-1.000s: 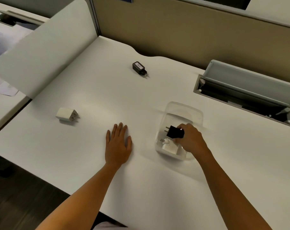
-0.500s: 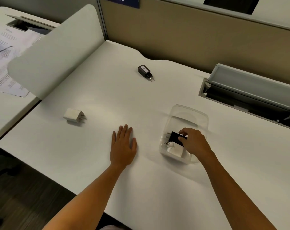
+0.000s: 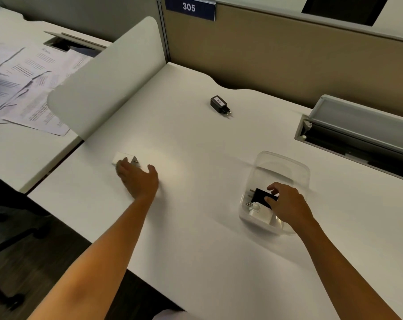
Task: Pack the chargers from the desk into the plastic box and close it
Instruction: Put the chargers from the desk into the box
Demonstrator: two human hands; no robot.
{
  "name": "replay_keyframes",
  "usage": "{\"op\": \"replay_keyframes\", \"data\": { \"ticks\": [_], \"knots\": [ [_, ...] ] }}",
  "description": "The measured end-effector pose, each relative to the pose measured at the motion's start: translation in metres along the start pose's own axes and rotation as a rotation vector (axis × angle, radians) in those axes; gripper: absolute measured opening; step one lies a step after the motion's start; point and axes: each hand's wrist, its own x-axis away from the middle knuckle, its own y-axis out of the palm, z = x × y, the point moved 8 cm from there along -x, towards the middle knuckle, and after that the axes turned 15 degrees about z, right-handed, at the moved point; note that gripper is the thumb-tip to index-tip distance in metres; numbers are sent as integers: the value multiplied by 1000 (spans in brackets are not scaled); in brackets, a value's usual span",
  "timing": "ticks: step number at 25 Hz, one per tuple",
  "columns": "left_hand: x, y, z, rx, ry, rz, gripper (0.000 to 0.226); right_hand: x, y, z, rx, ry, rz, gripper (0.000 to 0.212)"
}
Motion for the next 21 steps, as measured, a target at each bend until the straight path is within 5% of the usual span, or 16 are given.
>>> {"op": "replay_keyframes", "data": {
  "ticks": [4,7,15,21],
  "knots": [
    [-38,13,-30,-172,-300,-32,98,-1,-5,1,-34,-1,28,36],
    [-48,24,-39,-282,-398,-107,100,-1,-15,0,-79,-26,97,34],
    [-33,42,-12,-345,-178,-246,60,6,-55,13,-226,-153,407,28],
    [61,49,51,-89,153,-394,71,19,-73,54,-372,36,587,39]
  ]
}}
